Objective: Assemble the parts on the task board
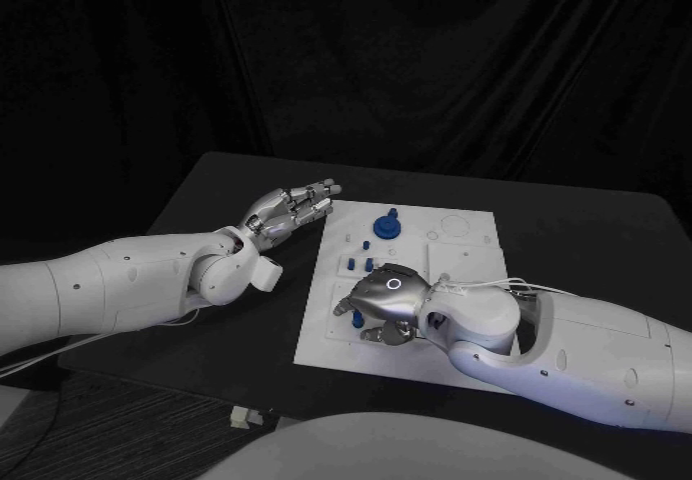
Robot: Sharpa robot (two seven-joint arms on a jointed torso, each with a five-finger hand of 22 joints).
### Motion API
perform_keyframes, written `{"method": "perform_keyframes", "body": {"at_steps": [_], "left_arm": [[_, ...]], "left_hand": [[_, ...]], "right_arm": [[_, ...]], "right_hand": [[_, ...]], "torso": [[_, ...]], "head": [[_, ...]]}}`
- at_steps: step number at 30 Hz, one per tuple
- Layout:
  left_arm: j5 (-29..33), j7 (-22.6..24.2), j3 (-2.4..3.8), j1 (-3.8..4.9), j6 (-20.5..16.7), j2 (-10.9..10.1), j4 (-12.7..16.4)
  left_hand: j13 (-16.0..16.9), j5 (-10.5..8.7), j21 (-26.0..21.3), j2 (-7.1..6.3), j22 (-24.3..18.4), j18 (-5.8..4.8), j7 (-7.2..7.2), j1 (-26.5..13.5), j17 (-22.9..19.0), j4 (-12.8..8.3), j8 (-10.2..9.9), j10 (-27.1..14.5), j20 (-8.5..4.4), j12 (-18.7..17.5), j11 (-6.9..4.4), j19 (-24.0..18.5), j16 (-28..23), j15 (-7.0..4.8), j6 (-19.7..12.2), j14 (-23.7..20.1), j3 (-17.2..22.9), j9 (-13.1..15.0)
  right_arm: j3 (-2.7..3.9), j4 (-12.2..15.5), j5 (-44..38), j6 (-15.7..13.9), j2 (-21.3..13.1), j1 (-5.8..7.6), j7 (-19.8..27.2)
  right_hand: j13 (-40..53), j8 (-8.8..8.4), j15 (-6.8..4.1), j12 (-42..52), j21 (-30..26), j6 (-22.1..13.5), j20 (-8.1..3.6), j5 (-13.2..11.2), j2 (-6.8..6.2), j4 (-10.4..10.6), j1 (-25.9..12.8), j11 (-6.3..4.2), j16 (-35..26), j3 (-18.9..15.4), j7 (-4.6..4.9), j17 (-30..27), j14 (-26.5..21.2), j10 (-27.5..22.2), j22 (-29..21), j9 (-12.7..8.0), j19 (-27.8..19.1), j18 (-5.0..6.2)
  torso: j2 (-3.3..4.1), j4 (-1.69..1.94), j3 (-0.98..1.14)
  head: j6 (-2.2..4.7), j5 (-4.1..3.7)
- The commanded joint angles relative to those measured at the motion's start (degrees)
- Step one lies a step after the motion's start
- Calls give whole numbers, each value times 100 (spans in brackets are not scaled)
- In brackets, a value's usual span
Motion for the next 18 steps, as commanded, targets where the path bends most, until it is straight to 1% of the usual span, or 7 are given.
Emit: {"method": "perform_keyframes", "body": {"at_steps": [1, 6, 8, 12, 14, 17, 18], "left_arm": [[33, 536, 5, -9, 72, 9, 7], [33, 534, 5, -11, 74, 11, 2], [33, 534, 5, -12, 74, 12, 2], [33, 539, 5, -15, 74, 15, 2], [33, 544, 6, -16, 73, 18, 2], [33, 559, 6, -17, 67, 17, 10], [33, 573, 6, -17, 62, 12, 17]], "left_hand": [[-4, 24, 6, 49, 10, 117, 0, 3, 7, -2, 14, -22, 32, 8, 42, 8, 43, 41, 53, 13, 22, 8], [-4, 24, 6, 49, 11, 117, 2, 3, 7, -2, 14, -22, 32, 9, 44, 9, 45, 41, 55, 14, 23, 8], [-4, 24, 6, 49, 11, 117, 2, 3, 7, -2, 14, -22, 32, 9, 44, 9, 45, 41, 55, 14, 23, 8], [-4, 24, 6, 49, 11, 117, 2, 3, 7, -2, 14, -22, 32, 9, 44, 9, 45, 41, 55, 14, 23, 8], [-4, 25, 6, 47, 6, 119, 8, 5, 7, -3, 16, -22, 32, 11, 52, 8, 46, 43, 65, 15, 23, 10], [-4, 25, 6, 47, 4, 120, 9, 6, 6, -4, 17, -22, 32, 11, 54, 7, 38, 43, 67, 14, 24, 10], [-4, 25, 6, 47, 4, 120, 9, 6, 6, -4, 17, -22, 32, 11, 54, 7, 38, 43, 67, 14, 24, 10]], "right_arm": [[0, 13, -89, 81, -31, -10, -208], [0, 49, -99, -159, -108, -8, -219], [0, 89, -145, -295, -168, 0, -220], [1, 229, -203, -656, -340, 76, -218], [1, 335, -218, -955, -467, 161, -183], [1, 512, -229, -1444, -692, 324, -90], [1, 622, -224, -1741, -850, 448, -3]], "right_hand": [[49, 4, -14, -23, -169, -254, 26, -216, -50, 181, -5, 26, 4, -335, -13, 625, 290, -218, 108, -73, 27, -5], [128, -31, 26, 0, -417, -922, 67, -336, -228, 744, 253, 78, 8, -702, -130, 623, 275, -722, 44, -230, 33, 11], [142, -37, 34, 15, -493, -1029, 70, -350, -286, 876, 326, 82, -3, -753, -151, 610, 265, -820, 30, -253, 26, 20], [120, -73, 39, -46, -691, -1387, 73, -417, -467, 928, 164, 86, -32, -932, -216, 578, 233, -1163, -8, -303, -20, 32], [118, -73, 42, -47, -712, -1408, 75, -419, -481, 929, 144, 91, -39, -944, -210, 571, 228, -1184, -12, -305, -26, 33], [102, -77, 41, -73, -716, -1494, 75, -427, -526, 938, 14, 78, -7, -987, -259, 604, 234, -1322, -9, -312, -35, 31], [100, -60, 45, -66, -694, -1436, 76, -422, -515, 936, -68, 87, 7, -985, -266, 616, 236, -1362, -1, -303, -31, 26]], "torso": [[4, 0, -3], [10, 6, 0], [9, 2, 2], [3, 1, -1], [3, -1, 0], [2, -2, 0], [1, -4, 0]], "head": [[-1, 0], [-1, -13], [-1, -23], [-1, -43], [-1, -58], [-1, -76], [-1, -84]]}}
